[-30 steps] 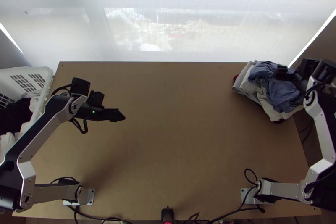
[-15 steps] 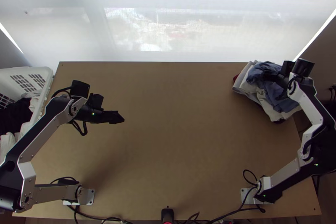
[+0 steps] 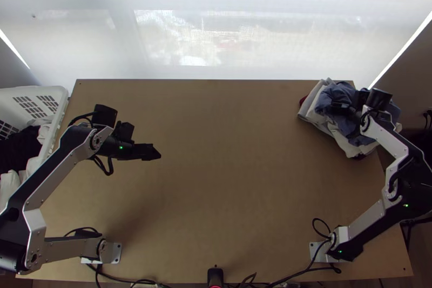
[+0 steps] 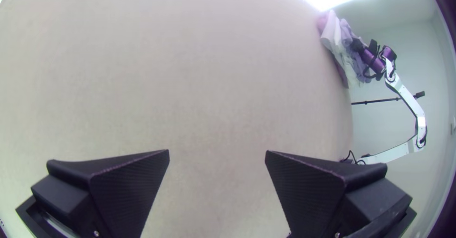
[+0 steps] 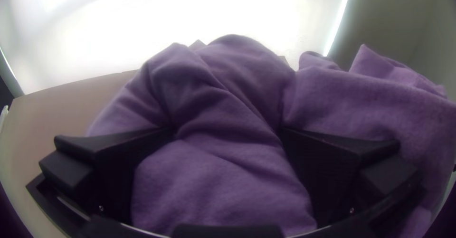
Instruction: Fold the t-shirt
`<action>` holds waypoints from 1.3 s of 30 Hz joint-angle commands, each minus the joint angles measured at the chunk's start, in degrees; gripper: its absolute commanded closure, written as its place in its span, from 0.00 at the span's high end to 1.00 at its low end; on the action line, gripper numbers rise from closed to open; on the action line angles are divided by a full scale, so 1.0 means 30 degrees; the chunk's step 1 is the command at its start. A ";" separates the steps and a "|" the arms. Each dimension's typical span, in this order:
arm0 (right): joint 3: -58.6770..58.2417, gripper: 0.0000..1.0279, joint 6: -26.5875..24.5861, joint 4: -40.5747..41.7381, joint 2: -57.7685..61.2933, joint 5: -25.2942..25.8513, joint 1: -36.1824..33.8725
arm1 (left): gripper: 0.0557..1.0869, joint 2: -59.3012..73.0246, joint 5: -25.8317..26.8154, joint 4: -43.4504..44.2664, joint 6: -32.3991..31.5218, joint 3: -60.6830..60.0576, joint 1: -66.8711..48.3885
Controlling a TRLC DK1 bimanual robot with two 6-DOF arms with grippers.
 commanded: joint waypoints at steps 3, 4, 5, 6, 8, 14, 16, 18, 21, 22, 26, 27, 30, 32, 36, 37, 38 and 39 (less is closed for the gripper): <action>0.0655 0.96 -0.0191 -0.0904 -0.4161 0.0057 0.0311 | 0.95 -0.1430 -0.0047 0.0050 -0.0392 0.0432 0.0064; 0.1095 0.96 -0.0191 -0.1285 -0.4688 0.0057 0.0399 | 0.95 -0.1723 -0.0135 0.0168 -0.0480 0.0520 0.0093; 0.1622 0.96 -0.0191 -0.1695 -0.5186 0.0057 0.0574 | 0.95 -0.2046 -0.0252 0.0285 -0.0568 0.0549 0.0093; 0.2003 0.96 -0.0162 -0.1841 -0.5655 0.0057 0.0662 | 0.95 -0.2426 -0.0369 0.0343 -0.0597 0.0549 0.0122; 0.2677 0.96 -0.0103 -0.1841 -0.6563 0.0057 0.0926 | 0.95 -0.3159 -0.0457 0.0490 -0.0626 0.0374 0.0210; 0.2823 0.96 0.0072 -0.1636 -0.9610 0.0057 0.2010 | 0.95 -0.6030 -0.2010 0.1779 -0.0421 -0.1267 0.0503; 0.1827 0.96 -0.0103 -0.1109 -1.0899 0.0086 0.3006 | 0.95 -0.7055 -0.3240 0.2482 -0.0070 -0.1970 0.0562; 0.0714 0.96 -0.0719 -0.1548 -1.2042 0.0262 0.4324 | 0.95 -0.8169 -0.4500 0.3654 0.0106 -0.2790 0.0620; -0.2070 0.96 0.0717 -0.1285 -1.4151 0.2371 0.6024 | 0.95 -0.9868 -0.5145 0.5763 0.0194 -0.4255 0.0884; -0.3212 0.96 0.2709 -0.0816 -1.5001 0.2430 0.6170 | 0.95 -1.0454 -0.5320 0.6173 0.0165 -0.4724 0.0943; -0.7226 0.96 0.3002 -0.0787 -1.9190 0.3221 0.7606 | 0.95 -1.2036 -0.6609 0.6906 0.0370 -0.6218 0.1089; -0.8251 0.96 0.2152 -0.0816 -2.0362 0.3572 0.8045 | 0.95 -1.2563 -0.7195 0.7345 0.0428 -0.6716 0.1236; -1.0624 0.96 0.1449 -0.2339 -2.2823 0.4510 0.9012 | 0.95 -1.4204 -0.8221 0.9015 0.1014 -0.8679 0.1587; -1.2206 0.96 0.2680 -0.2603 -2.4376 0.4686 0.8953 | 0.95 -1.5522 -0.8895 1.0744 0.1307 -1.0173 0.1675; -1.5517 0.96 0.3119 -0.2310 -2.9532 0.5711 0.8865 | 0.95 -1.7749 -0.9012 1.1828 0.2333 -1.2371 0.1792; -1.6161 0.96 0.3119 -0.2544 -3.1055 0.5799 0.9012 | 0.95 -1.8247 -0.9012 1.1828 0.2362 -1.2810 0.1792; -1.6718 0.96 0.3119 -0.2779 -3.2520 0.5916 0.9158 | 0.95 -1.8745 -0.9012 1.1828 0.2333 -1.3279 0.1792; -1.7187 0.96 0.3119 -0.3160 -3.4014 0.5945 0.9158 | 0.95 -1.9272 -0.9012 1.1740 0.2245 -1.3630 0.1792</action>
